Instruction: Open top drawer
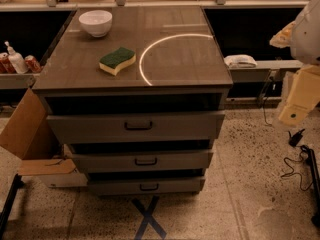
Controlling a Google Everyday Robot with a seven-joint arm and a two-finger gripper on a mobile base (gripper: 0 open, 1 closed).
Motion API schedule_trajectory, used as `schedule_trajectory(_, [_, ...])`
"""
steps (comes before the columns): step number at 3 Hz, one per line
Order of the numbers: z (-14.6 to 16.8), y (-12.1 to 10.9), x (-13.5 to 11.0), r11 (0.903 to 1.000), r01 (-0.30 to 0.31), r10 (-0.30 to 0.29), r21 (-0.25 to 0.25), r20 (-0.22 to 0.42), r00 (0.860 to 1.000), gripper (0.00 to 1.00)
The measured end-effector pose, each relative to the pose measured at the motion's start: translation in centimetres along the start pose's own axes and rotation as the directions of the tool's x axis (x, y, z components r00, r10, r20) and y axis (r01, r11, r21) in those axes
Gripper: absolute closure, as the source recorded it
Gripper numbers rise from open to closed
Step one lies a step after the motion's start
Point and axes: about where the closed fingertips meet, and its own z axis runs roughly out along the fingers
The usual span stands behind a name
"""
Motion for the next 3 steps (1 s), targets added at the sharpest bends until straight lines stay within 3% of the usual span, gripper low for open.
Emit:
schedule_trajectory(1, [0.0, 0.0, 0.0, 1.0, 0.0, 0.0, 0.0, 0.0, 1.0, 0.0])
schedule_trajectory(2, [0.8, 0.3, -0.1, 0.9993, 0.035, -0.036, 0.012, 0.014, 0.999, 0.0])
schedule_trajectory(3, [3.8, 1.1, -0.2, 0.9951, 0.094, -0.092, -0.03, 0.062, 0.994, 0.0])
